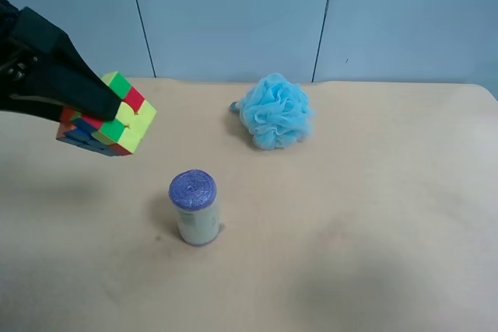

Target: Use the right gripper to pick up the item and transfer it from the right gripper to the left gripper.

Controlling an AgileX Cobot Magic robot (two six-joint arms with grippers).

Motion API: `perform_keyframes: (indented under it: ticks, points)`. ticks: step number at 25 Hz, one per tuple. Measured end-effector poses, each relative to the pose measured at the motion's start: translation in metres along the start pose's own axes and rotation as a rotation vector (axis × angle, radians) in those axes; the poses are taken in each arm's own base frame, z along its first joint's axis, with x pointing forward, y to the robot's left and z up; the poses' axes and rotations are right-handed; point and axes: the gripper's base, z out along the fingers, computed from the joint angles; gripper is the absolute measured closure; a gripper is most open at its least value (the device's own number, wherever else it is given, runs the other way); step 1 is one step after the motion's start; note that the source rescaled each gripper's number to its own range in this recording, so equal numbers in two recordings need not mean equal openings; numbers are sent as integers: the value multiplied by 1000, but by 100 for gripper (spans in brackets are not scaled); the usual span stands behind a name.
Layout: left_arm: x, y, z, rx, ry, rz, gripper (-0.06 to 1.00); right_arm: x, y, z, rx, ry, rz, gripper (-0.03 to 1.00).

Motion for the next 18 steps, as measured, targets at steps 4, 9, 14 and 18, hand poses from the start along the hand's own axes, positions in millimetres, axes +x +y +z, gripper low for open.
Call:
perform_keyframes:
  ticks: [4, 9, 14, 18]
  points:
    - [-25, 21, -4, -180, 25, 33, 94, 0, 0, 0, 0, 0, 0, -3]
    - [-47, 62, 8, -376, 92, 42, 94, 0, 0, 0, 0, 0, 1, -3]
    - [-51, 113, 35, -497, 205, -2, 94, 0, 0, 0, 0, 0, 2, -3]
    - [-52, 154, 53, -544, 224, -62, 94, 0, 0, 0, 0, 0, 3, -3]
